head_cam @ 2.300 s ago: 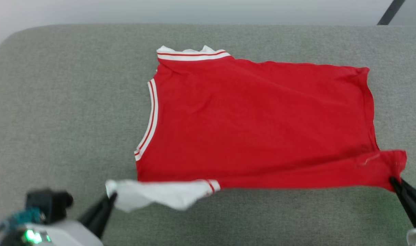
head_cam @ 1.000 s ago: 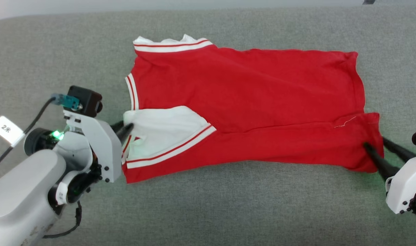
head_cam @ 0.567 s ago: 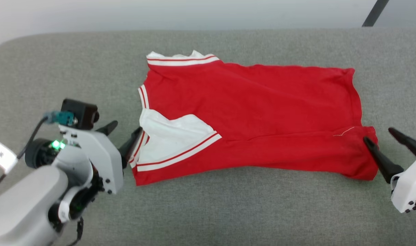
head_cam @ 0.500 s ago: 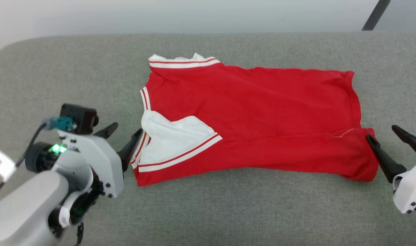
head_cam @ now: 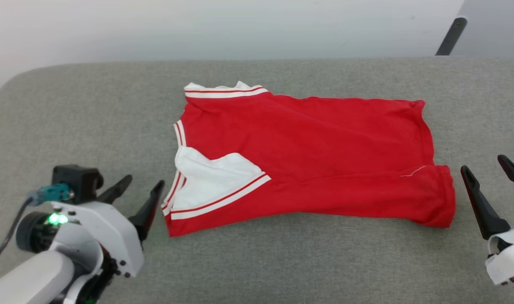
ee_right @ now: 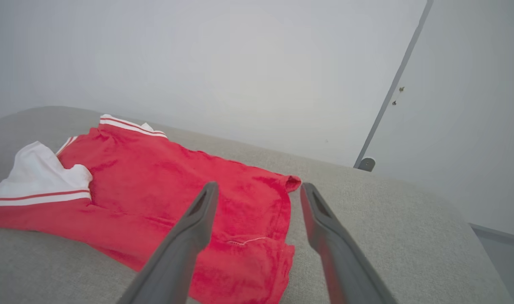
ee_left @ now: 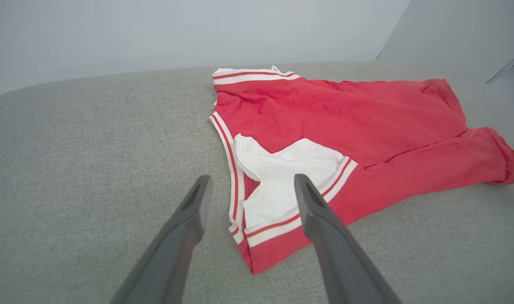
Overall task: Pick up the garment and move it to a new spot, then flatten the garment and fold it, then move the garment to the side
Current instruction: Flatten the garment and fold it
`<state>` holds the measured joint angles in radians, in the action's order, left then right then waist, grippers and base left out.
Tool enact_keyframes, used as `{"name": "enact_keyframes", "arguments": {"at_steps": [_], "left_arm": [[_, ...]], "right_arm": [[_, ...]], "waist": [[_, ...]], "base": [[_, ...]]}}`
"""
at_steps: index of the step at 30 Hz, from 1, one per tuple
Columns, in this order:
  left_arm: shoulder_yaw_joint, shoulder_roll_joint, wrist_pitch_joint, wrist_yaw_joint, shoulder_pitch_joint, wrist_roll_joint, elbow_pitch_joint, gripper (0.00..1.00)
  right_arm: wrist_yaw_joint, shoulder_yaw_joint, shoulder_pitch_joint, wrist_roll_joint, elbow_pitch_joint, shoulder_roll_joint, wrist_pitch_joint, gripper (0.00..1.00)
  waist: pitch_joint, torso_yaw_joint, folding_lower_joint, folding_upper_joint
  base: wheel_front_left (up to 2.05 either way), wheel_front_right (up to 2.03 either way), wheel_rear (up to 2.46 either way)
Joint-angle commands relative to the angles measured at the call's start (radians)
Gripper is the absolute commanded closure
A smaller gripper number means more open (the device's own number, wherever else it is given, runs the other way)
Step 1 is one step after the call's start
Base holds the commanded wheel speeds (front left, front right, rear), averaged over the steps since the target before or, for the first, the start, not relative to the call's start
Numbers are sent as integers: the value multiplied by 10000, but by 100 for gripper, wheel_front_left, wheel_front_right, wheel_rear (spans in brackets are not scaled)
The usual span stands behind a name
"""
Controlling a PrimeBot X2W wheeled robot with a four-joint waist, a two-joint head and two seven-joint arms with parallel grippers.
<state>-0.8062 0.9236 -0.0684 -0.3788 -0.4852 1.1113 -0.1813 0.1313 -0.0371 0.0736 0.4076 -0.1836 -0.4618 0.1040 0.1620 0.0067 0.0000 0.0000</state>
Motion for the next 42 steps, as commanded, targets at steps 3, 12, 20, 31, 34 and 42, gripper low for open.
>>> {"name": "enact_keyframes", "arguments": {"at_steps": [3,12,20,31,34,42], "left_arm": [[86,206,-71,-95,247,195,-170,0],[92,612,-1344,148,134,1145,95,0],[142,712,-2450,321,-20,2006,848,0],[-269,545,-3150,540,-71,2012,2036,0],[-391,460,-3325,461,38,2127,2234,0],[-820,249,-4203,272,256,2429,2482,0]], "right_arm": [[-11,333,-344,-306,-450,417,-151,0],[-11,946,-713,-764,-1291,1476,-240,0],[-11,981,-544,-667,-1191,1896,-404,0],[-11,931,-228,-547,-922,2050,-572,0],[-11,960,-204,-500,-899,2051,-579,0],[-11,901,-211,-366,-843,2017,-348,0]], "waist": [[58,-272,0,0],[604,-1143,0,0],[1330,-1702,0,0],[1737,-1938,0,0],[1781,-1908,0,0],[1795,-1764,0,0]], "base": [[0,0,0],[0,0,0],[0,0,0],[0,0,0],[0,0,0],[0,0,0]]}}
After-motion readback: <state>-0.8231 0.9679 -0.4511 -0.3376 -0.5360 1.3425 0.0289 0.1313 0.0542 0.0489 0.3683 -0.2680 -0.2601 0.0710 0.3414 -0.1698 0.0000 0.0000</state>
